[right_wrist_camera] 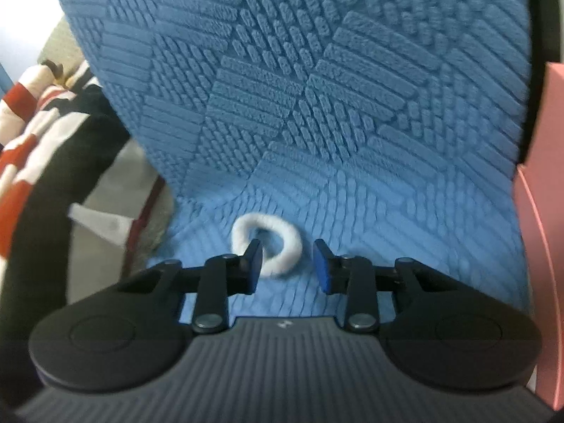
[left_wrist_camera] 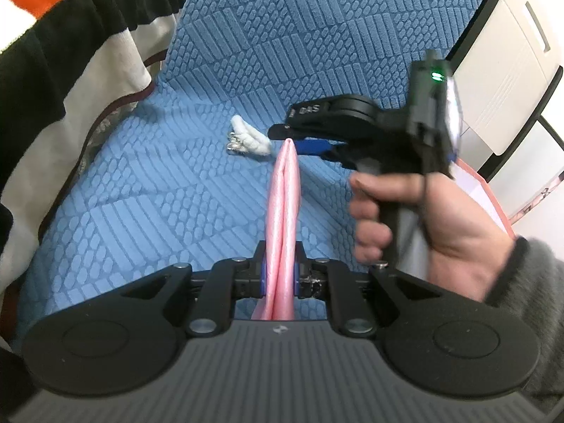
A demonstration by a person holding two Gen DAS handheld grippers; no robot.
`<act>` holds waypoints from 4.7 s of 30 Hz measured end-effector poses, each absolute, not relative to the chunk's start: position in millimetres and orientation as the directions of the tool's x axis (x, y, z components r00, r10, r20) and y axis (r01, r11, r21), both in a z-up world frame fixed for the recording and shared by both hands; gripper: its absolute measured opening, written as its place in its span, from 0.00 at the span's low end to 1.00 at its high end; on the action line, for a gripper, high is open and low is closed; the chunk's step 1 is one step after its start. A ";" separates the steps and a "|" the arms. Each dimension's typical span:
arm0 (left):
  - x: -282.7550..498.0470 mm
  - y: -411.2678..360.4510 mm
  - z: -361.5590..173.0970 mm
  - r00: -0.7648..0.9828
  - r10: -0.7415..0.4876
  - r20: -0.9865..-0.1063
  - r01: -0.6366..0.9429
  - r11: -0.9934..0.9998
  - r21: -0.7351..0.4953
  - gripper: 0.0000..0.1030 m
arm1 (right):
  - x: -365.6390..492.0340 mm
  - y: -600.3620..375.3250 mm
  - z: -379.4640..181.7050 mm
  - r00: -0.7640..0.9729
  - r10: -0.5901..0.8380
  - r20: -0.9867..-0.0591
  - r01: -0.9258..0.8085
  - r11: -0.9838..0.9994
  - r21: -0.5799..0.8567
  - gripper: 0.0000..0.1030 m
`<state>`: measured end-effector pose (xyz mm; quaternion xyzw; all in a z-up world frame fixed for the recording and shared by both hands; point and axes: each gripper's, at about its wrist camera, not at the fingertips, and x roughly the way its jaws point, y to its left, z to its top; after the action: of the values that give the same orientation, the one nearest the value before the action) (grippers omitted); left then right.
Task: Organize objects
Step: 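Move the right gripper to the white fluffy hair tie and grasp it, then carry the hair tie with the right gripper to the pink loop in the left gripper, then slide the hair tie over the pink loop with the right gripper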
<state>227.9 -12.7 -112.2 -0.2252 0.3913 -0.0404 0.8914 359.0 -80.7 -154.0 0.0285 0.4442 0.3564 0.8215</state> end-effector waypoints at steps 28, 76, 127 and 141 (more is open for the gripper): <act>229.8 -20.3 -114.4 0.676 -0.312 -0.667 -0.083 0.868 -0.490 0.14 | 328.1 -95.3 -127.8 0.306 0.583 -0.753 -0.639 0.712 0.292 0.10; 227.1 -79.4 -119.3 0.683 -0.249 -0.687 0.066 0.957 -0.282 0.14 | 270.6 -200.1 -94.5 0.210 0.659 -0.722 -0.311 0.745 0.590 0.12; 206.7 -122.2 -122.8 0.767 -0.045 -0.640 0.099 0.994 0.049 0.18 | 257.1 -220.0 -75.7 0.348 0.706 -0.617 -0.487 0.699 0.524 0.30; 208.2 -115.6 -116.1 0.787 -0.053 -0.615 0.086 0.996 0.024 0.18 | 274.5 -158.9 -63.3 0.205 0.662 -0.721 -0.564 0.682 0.466 0.17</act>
<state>208.2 -115.6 -116.1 0.0252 0.3245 -0.0368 0.9448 274.5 -158.9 -63.3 0.0502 0.4909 0.3956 0.7746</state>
